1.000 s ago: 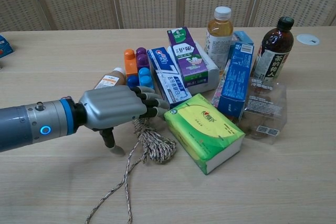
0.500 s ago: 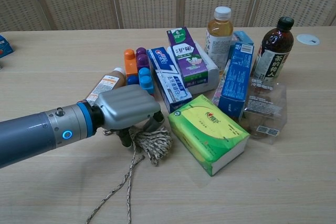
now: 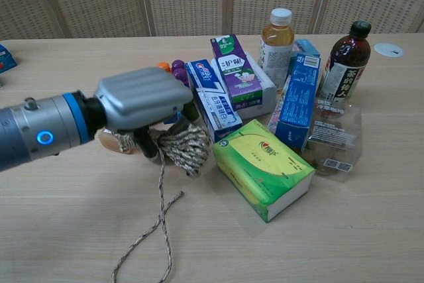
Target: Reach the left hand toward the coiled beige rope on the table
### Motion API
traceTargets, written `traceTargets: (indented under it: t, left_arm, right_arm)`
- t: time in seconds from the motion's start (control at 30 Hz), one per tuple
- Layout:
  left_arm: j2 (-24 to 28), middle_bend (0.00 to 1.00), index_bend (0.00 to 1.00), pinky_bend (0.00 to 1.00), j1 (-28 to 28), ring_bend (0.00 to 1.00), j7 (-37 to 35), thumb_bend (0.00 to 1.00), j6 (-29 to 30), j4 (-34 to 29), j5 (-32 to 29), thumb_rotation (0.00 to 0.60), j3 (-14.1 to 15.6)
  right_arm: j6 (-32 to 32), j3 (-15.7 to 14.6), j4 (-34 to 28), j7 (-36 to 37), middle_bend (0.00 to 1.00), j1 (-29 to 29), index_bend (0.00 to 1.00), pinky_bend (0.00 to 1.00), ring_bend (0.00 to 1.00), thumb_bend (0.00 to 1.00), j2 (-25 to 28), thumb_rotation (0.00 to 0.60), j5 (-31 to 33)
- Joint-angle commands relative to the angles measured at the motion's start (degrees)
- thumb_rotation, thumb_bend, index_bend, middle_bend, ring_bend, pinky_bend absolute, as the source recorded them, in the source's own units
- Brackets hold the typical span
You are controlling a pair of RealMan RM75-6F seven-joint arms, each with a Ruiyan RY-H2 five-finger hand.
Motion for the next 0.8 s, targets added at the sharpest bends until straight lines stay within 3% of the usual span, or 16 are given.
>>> traceTargets:
  t: [0.03, 0.33, 0.53, 0.8]
  left_arm:
    - [6.91, 0.74, 0.74, 0.83, 0.08, 0.81, 3.1, 0.25, 2.51, -8.02, -1.19, 0.6, -2.67]
    - [18.54, 0.72, 0.74, 0.83, 0.01, 0.8, 8.57, 0.24, 6.36, -21.71, -4.47, 0.6, -9.08]
    - [23.74, 0.72, 0.74, 0.83, -0.21, 0.81, 12.09, 0.24, 8.3, -27.37, -7.4, 0.6, -12.64]
    - [27.25, 0.72, 0.74, 0.83, -0.2, 0.8, 14.1, 0.24, 9.8, -30.47, -9.13, 0.6, -13.65]
  right_arm:
    - [0.06, -0.07, -0.16, -0.36, 0.0, -0.03, 0.0, 0.0, 0.0, 0.0, -0.06, 0.6, -0.12]
    - [0.27, -0.14, -0.51, -0.78, 0.0, -0.16, 0.0, 0.0, 0.0, 0.0, -0.01, 0.6, -0.33]
    - [0.26, -0.2, -0.57, -0.73, 0.0, -0.17, 0.0, 0.0, 0.0, 0.0, 0.03, 0.6, -0.49]
    - [0.18, -0.36, -0.68, -0.92, 0.0, -0.15, 0.0, 0.0, 0.0, 0.0, 0.01, 0.6, -0.76]
